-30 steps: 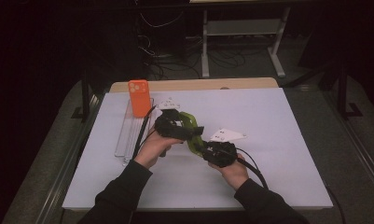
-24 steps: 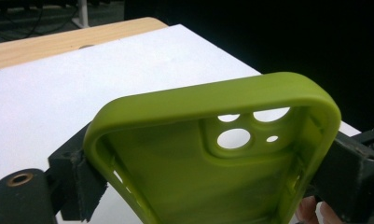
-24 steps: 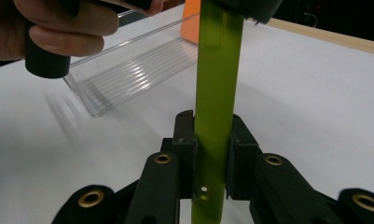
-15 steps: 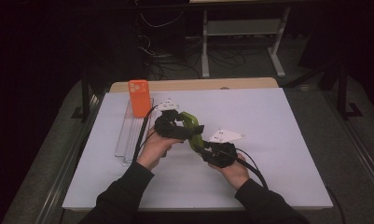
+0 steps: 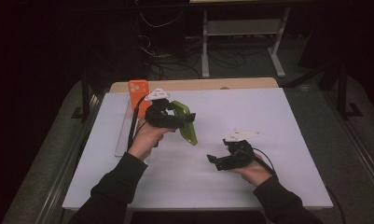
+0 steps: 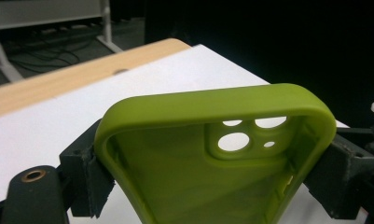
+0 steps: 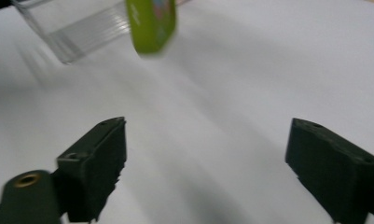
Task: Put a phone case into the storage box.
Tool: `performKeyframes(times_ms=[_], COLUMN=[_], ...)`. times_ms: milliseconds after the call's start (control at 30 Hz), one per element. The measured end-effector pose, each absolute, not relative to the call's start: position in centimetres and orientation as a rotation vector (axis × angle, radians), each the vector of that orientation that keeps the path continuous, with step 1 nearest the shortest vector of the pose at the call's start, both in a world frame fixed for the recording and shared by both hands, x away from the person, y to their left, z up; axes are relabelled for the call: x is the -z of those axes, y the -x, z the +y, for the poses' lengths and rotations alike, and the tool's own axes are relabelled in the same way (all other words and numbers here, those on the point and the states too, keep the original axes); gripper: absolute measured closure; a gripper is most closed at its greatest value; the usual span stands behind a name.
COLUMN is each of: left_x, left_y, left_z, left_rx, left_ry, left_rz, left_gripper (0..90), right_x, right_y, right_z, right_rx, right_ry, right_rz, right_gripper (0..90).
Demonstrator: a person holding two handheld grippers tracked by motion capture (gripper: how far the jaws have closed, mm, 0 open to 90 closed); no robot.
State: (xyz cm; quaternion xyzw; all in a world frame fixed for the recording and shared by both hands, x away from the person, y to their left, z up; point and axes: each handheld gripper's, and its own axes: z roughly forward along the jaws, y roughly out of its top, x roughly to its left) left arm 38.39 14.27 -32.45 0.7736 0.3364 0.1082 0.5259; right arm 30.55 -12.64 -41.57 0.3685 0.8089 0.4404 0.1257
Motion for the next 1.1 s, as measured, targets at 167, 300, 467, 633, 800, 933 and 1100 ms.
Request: performKeyframes(times_ms=[167,300,467,633,800,933,1100], left_x=[30.5,28.8,26.9,26.3,27.1,28.2,30.2], left_y=[-39.4,-40.2,-41.4,-42.7,-44.4,-45.5,-46.9], left_z=[15.8,17.3,20.0,22.3,23.9,24.3,23.9], left_rx=[-0.327,-0.388,-0.493,-0.628,-0.738,-0.785,-0.825], left_ry=[-1.839,-1.816,-1.788,-1.789,-1.767,-1.759,-1.785], left_rz=[0.831,0.861,0.939,1.037,1.179,1.269,1.365], left_gripper=[14.5,14.5,14.5,14.5,14.5,14.4,14.3], right_x=[42.0,42.2,42.3,42.4,42.6,42.6,42.6], right_y=[-30.4,-29.8,-29.2,-28.7,-28.3,-28.3,-28.2], right_z=[-14.8,-16.8,-18.4,-19.3,-19.7,-19.8,-19.6], right_rx=[-1.225,-1.188,-1.161,-1.158,-1.151,-1.15,-1.152], right_ry=[-1.095,-1.113,-1.135,-1.155,-1.162,-1.153,-1.148], right_rz=[2.358,2.333,2.298,2.282,2.281,2.279,2.288], right_gripper=[0.0,0.0,0.0,0.0,0.0,0.0,0.0])
